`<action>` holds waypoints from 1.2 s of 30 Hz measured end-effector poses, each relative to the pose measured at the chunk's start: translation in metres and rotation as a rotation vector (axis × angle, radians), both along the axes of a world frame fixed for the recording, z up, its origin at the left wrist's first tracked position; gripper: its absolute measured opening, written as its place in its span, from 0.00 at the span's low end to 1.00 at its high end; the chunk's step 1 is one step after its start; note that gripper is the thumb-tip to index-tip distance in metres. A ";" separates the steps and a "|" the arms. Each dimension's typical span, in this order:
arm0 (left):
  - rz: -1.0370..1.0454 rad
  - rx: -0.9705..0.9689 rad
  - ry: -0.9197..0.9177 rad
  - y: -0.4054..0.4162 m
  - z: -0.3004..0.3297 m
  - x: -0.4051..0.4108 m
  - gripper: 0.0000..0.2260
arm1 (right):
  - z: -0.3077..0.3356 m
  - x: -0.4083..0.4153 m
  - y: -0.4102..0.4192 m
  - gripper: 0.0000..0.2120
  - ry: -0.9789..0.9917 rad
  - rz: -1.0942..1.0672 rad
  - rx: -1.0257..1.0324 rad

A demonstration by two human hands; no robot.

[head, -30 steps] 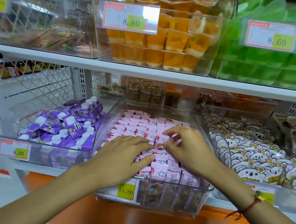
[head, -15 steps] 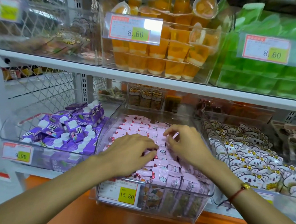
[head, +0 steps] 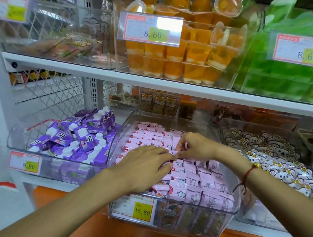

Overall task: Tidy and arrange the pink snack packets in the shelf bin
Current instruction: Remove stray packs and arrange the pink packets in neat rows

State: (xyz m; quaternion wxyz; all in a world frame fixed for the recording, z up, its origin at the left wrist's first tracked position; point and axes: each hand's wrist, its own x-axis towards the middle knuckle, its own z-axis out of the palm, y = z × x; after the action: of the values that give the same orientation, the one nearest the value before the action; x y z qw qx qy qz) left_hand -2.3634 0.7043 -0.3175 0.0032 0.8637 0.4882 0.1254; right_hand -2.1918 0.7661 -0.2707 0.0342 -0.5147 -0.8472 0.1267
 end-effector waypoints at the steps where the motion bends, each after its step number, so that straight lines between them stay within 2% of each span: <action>1: 0.001 -0.017 0.001 0.000 0.001 0.000 0.19 | 0.000 0.000 0.001 0.06 0.000 0.011 -0.017; 7: -0.001 -0.063 0.008 -0.001 0.004 0.001 0.19 | -0.006 0.009 -0.008 0.06 0.193 0.024 0.149; 12: 0.001 -0.040 0.006 -0.002 0.002 0.000 0.19 | -0.005 0.008 -0.020 0.03 0.638 -0.074 0.260; 14: -0.003 -0.019 -0.018 -0.003 0.002 -0.001 0.19 | -0.002 0.007 -0.025 0.03 0.798 -0.136 0.382; 17: 0.035 0.059 -0.205 -0.009 0.001 0.000 0.18 | 0.003 0.008 -0.038 0.03 1.048 -0.245 0.555; 19: 0.101 0.163 -0.429 -0.016 0.005 0.001 0.22 | 0.004 0.011 -0.046 0.03 1.261 -0.318 0.472; 21: 0.081 0.267 -0.558 -0.024 0.012 0.003 0.30 | 0.006 0.015 -0.052 0.03 1.451 -0.383 0.208; 23: 0.015 0.362 -0.497 -0.028 0.018 0.004 0.34 | 0.007 0.015 -0.057 0.05 1.569 -0.426 -0.115; 25: -0.012 0.432 -0.427 -0.031 0.022 0.004 0.29 | 0.006 0.012 -0.063 0.08 1.663 -0.434 -0.354; 28: -0.007 0.403 -0.529 -0.031 0.025 -0.002 0.18 | 0.007 0.009 -0.067 0.11 1.666 -0.411 -0.454; 31: 0.042 0.087 -0.936 -0.029 0.025 -0.004 0.11 | 0.009 0.011 -0.068 0.14 1.510 -0.417 -0.394; 34: 0.179 -0.315 -1.345 -0.027 0.027 -0.002 0.06 | 0.008 0.013 -0.069 0.15 1.167 -0.408 -0.033; 36: 0.230 -0.435 -1.442 -0.026 0.027 -0.001 0.06 | 0.007 0.014 -0.073 0.20 0.977 -0.202 0.220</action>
State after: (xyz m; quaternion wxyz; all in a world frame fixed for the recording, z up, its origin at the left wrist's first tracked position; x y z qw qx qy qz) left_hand -2.3646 0.6782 -0.2909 0.4782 0.4915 0.4658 0.5592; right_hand -2.1777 0.6929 -0.2638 0.4922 -0.4682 -0.6867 0.2588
